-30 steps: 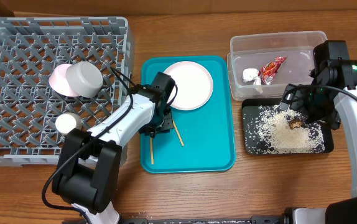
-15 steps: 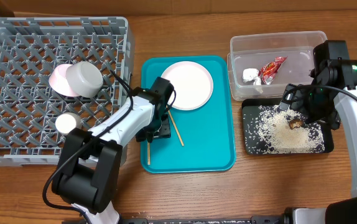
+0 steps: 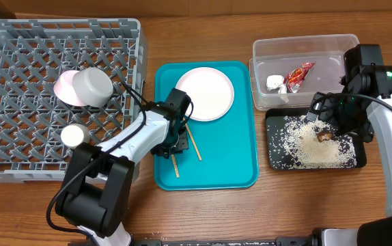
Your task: Sort waste into correct bins and load items into the dishwasher
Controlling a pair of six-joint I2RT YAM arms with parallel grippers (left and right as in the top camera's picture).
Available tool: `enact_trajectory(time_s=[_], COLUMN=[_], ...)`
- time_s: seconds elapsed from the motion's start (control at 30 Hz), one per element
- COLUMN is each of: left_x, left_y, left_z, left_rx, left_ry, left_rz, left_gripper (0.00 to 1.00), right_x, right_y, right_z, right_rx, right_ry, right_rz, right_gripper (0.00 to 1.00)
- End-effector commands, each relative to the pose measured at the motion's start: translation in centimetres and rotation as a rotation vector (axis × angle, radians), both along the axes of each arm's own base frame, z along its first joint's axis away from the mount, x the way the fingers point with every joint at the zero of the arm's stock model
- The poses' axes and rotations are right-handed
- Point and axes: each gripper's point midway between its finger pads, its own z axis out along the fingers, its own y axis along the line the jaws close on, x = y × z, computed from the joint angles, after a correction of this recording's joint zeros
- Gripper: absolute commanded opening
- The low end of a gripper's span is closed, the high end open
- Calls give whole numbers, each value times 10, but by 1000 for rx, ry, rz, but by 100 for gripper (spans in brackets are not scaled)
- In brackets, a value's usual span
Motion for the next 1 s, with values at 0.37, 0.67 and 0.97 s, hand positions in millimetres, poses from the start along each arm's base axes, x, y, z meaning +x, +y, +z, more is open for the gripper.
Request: enact_trajectory(time_s=[0.37, 0.67, 0.97], left_x=[-9, 25, 54], left_y=[2, 4, 47], left_z=[-4, 68, 145], left_rx=[0, 29, -7], left_ry=[40, -68, -233], left_rz=[6, -22, -61], left_gripper=[4, 4, 4], right_x=[3, 3, 3], right_y=[0, 0, 0], right_z=[11, 11, 11], right_rx=[2, 2, 2], right_ry=[-42, -42, -43], right_rz=[-2, -2, -2], right_gripper=[100, 100, 100])
